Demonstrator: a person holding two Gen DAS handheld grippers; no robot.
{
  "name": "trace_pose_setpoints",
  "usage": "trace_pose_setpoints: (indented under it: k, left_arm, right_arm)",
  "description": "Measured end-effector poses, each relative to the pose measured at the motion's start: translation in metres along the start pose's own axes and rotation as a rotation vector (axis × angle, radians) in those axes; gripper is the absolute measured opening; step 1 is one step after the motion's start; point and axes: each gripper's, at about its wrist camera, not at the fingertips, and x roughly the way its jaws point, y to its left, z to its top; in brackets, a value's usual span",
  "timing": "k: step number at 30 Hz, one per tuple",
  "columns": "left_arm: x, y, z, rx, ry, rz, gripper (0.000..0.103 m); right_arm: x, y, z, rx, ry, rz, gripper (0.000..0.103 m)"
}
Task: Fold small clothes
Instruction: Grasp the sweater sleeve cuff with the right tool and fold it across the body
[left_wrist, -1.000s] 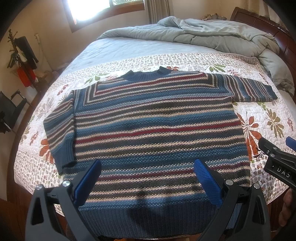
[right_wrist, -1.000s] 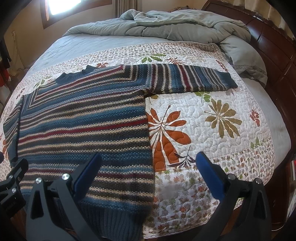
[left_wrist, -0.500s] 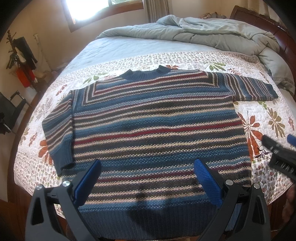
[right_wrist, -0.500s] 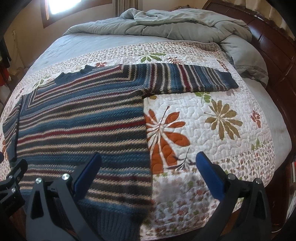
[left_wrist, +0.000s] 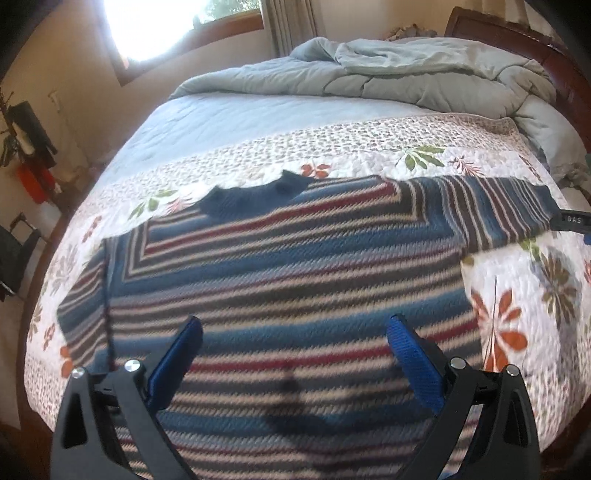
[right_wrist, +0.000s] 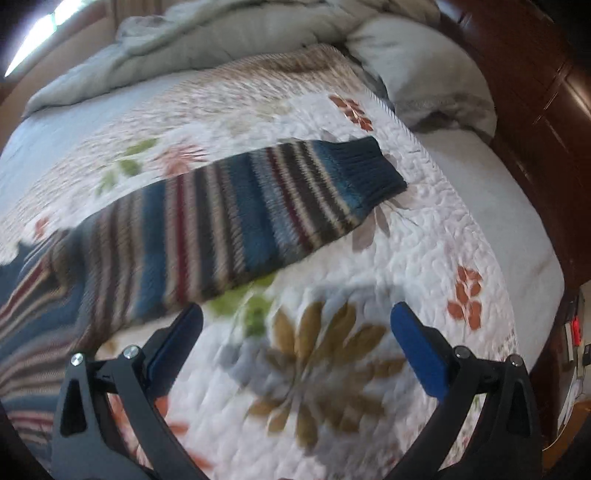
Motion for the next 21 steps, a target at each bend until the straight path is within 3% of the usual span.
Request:
trace_pose_setpoints:
  k: [7,11,16,17,18,21]
  left_arm:
    - [0.056,-0.038,0.047,-0.02,0.043,-0.008,0.1]
    - [0.079,-0.063,0.065,-0.014,0.066,-0.015,0.1]
    - [0.088,-0.086,0.073,0.012,0.057,-0.034,0.1]
    - [0.089,-0.088,0.073,0.014,0.055,-0.037,0.1]
    - [0.09,-0.088,0.074,0.013,0.056,-0.038,0.1]
    - [0.093,-0.086,0.075,0.001,0.066,-0.042,0.1]
  right_arm:
    - [0.055,0.006,0.016,-0.054,0.129,0.023,0.101]
    - [0.068,-0.003,0.023,-0.028,0.144,0.002,0.101]
    - [0.081,-0.004,0.03,-0.046,0.152,0.066,0.099]
    - [0.083,-0.003,0.03,-0.049,0.147,0.082,0.096]
    - [0.085,-0.003,0.032,-0.053,0.148,0.106,0.084]
    - [0.094,-0.004,0.035,-0.027,0.176,0.179,0.063]
